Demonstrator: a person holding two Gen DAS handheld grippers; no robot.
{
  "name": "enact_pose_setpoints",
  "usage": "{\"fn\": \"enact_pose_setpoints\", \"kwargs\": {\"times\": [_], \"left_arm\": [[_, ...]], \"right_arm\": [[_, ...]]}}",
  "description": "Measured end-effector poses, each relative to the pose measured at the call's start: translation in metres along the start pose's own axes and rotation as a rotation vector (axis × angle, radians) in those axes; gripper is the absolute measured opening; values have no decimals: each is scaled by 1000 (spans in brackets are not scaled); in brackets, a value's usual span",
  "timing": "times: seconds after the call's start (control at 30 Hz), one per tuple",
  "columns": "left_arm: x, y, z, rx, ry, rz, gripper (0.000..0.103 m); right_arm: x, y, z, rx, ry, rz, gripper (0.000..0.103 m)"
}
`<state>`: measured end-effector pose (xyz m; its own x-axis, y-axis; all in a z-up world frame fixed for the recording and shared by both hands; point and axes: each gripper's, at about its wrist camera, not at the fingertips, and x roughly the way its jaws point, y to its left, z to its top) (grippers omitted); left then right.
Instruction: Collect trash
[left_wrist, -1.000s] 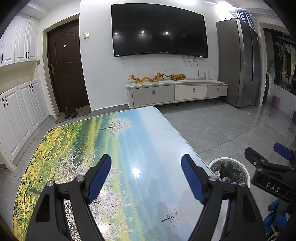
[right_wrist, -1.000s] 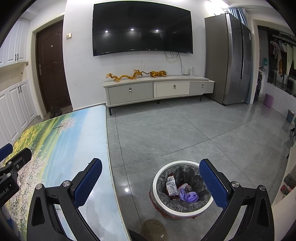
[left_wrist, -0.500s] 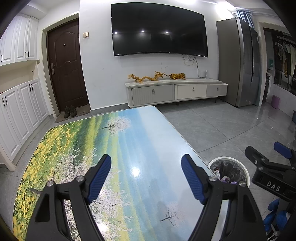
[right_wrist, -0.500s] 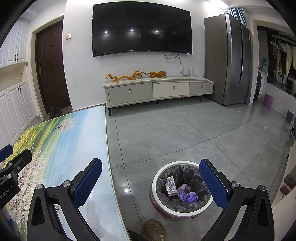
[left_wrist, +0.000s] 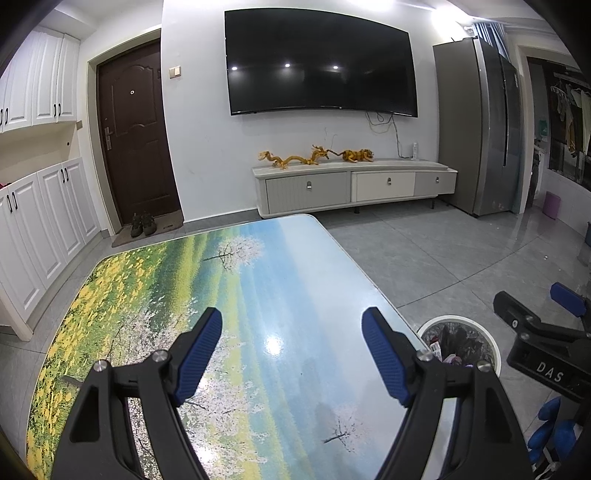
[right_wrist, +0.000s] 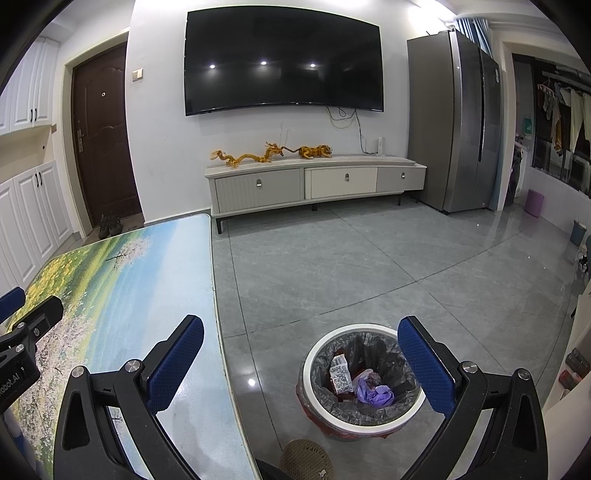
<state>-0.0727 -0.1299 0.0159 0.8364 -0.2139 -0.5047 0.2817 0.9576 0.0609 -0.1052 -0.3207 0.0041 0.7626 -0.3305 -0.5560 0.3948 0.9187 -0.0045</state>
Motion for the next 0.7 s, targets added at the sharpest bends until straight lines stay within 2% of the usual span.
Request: {"fn": "enact_pose_setpoints", "kwargs": {"times": [0.7], "left_arm": [[0, 4, -1, -6, 4, 11, 77]], "right_arm": [[-3, 0, 1, -3, -14, 2, 103]]}}
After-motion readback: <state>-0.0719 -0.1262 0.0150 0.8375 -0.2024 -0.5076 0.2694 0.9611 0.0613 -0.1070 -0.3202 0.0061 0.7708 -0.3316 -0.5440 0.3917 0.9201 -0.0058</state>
